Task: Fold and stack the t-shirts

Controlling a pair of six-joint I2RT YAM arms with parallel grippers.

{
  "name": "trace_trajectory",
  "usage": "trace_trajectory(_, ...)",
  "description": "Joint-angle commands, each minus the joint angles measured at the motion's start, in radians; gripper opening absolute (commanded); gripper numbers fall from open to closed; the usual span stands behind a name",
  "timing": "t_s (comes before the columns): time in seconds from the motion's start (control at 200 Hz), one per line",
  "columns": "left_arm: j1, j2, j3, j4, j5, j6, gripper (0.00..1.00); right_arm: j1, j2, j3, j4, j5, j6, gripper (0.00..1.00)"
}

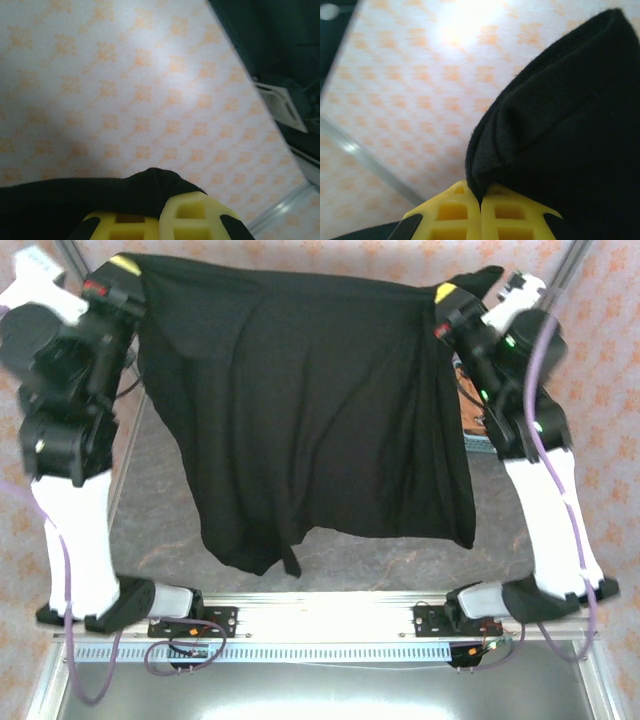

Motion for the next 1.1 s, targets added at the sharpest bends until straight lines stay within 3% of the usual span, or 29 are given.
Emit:
trace_trajectory(0.0, 0.026, 0.251, 0.124, 0.011, -0.16, 0.027, 0.0, -0.103, 0.242, 0.117, -0.058, 0.115, 0.024, 0.0)
trace_trajectory(0.125, 0.035, 0.674, 0.512, -0.097, -0.084, 0.004, 0.0, -0.16, 0.628, 0.485, -0.226, 0.038, 0.044, 0.0)
trace_trajectory(0.16, 0.035, 0.792, 0.622, -0.132, -0.067, -0.002, 0.0, -0.172, 0.748, 0.63, -0.308, 0.02, 0.049, 0.17)
trace_trajectory(0.185, 0.035, 0.864, 0.691, -0.156, -0.06, -0.011, 0.11, -0.183, 0.845, 0.759, -0.368, -0.001, 0.054, 0.32)
trace_trajectory(0.21, 0.038, 0.921, 0.735, -0.176, -0.051, -0.025, 0.23, -0.191, 0.913, 0.841, -0.408, -0.013, 0.06, 0.4)
trace_trajectory(0.275, 0.045, 1.001, 0.753, -0.219, -0.026, -0.035, 0.5, -0.21, 0.99, 0.891, -0.443, -0.036, 0.079, 0.53)
trace_trajectory(0.325, 0.044, 1.008, 0.707, -0.251, -0.022, -0.011, 0.62, -0.217, 0.994, 0.845, -0.446, -0.051, 0.076, 0.55)
trace_trajectory(0.385, 0.041, 0.973, 0.604, -0.29, -0.009, 0.024, 0.66, -0.218, 0.978, 0.782, -0.462, -0.073, 0.057, 0.55)
trace_trajectory(0.53, 0.02, 0.785, 0.227, -0.388, -0.038, 0.097, 0.68, -0.197, 0.848, 0.507, -0.463, -0.094, 0.02, 0.55)
trace_trajectory(0.686, -0.014, 0.515, -0.37, -0.272, 0.043, 0.023, 0.65, -0.148, 0.591, 0.021, -0.362, -0.053, 0.015, 0.55)
trace_trajectory(0.771, -0.065, 0.424, -0.589, -0.21, 0.108, -0.031, 0.65, -0.132, 0.481, -0.182, -0.369, -0.015, 0.018, 0.55)
trace_trajectory(0.921, -0.178, 0.423, -0.739, -0.207, 0.163, -0.06, 0.64, -0.119, 0.343, -0.446, -0.413, 0.023, -0.025, 0.57)
trace_trajectory(1.096, -0.221, 0.519, -0.762, -0.179, 0.179, -0.103, 0.61, -0.052, 0.316, -0.569, -0.518, 0.066, -0.147, 0.63)
